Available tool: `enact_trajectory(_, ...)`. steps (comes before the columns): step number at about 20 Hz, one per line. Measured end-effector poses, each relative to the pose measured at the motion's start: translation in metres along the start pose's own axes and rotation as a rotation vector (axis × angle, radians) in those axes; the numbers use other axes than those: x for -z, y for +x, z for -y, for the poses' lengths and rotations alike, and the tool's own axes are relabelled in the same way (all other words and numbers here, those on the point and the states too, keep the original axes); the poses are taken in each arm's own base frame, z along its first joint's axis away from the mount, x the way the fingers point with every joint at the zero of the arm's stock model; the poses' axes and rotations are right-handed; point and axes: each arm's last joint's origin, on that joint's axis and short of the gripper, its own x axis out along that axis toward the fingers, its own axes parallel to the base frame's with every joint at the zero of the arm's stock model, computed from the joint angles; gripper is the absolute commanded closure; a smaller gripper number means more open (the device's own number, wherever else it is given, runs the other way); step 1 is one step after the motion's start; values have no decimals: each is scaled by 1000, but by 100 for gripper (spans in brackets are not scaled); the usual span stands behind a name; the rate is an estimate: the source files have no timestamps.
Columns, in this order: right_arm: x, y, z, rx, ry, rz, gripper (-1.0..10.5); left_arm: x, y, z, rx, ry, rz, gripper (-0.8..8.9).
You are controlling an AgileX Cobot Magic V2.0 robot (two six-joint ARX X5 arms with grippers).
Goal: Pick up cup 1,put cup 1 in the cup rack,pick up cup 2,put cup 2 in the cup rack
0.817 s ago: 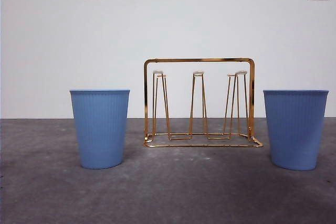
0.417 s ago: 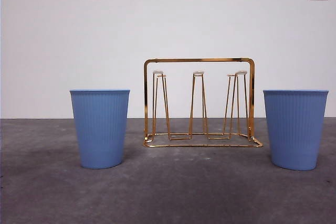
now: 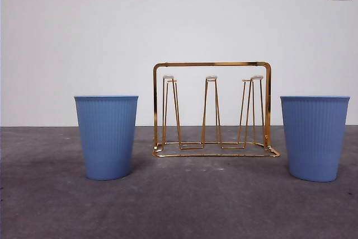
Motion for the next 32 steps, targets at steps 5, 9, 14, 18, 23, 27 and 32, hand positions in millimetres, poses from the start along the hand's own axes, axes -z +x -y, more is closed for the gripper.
enact_trajectory(5,-5,7,2,-2,13,-36,401,-3,9,-3,81,-56,-30,84)
enact_trajectory(9,-11,19,7,-4,28,-77,402,-11,18,-6,211,-87,-22,86)
enact_trajectory(14,-16,59,21,-9,87,-211,410,-19,31,-8,333,-111,-26,91)
enact_trajectory(18,-15,112,37,12,133,-374,411,-23,40,-6,413,-115,-39,91)
enact_trajectory(23,-2,182,41,10,124,-556,415,-29,50,1,488,-114,-38,91)
enact_trajectory(27,12,221,36,61,70,-657,425,-32,54,10,553,-128,-41,91)
enact_trajectory(32,23,247,32,52,47,-712,765,-38,57,22,638,-139,-25,91)
